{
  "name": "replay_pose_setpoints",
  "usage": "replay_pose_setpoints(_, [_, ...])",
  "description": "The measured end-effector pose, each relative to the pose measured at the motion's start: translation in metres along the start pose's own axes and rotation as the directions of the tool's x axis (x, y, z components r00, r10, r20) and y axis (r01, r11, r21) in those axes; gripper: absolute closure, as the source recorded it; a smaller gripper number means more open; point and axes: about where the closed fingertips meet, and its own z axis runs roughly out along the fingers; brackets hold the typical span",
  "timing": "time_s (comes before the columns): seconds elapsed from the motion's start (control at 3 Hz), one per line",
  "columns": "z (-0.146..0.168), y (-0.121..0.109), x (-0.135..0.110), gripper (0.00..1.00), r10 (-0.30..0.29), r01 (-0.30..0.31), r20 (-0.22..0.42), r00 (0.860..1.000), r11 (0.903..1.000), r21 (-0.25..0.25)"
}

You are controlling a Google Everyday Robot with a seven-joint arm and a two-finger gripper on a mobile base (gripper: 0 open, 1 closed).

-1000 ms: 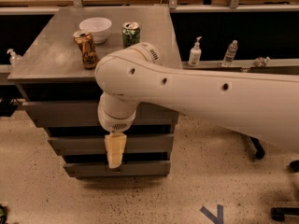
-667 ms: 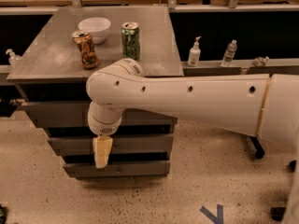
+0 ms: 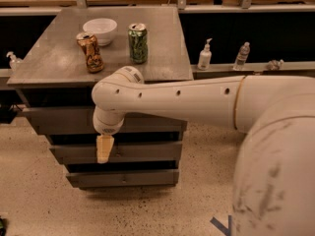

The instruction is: Open top drawer

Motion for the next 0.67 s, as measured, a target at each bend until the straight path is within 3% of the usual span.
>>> replay_pose_setpoints(0.33, [0.016, -0.026, 0.016, 0.0, 0.032, -0.031, -0.031, 0.999, 0.9991, 0.027])
replay_pose_setpoints(0.67, [0.005, -0.046, 0.031, 0.0, 0.07, -0.071, 0.025, 0.997, 0.9944, 0.078])
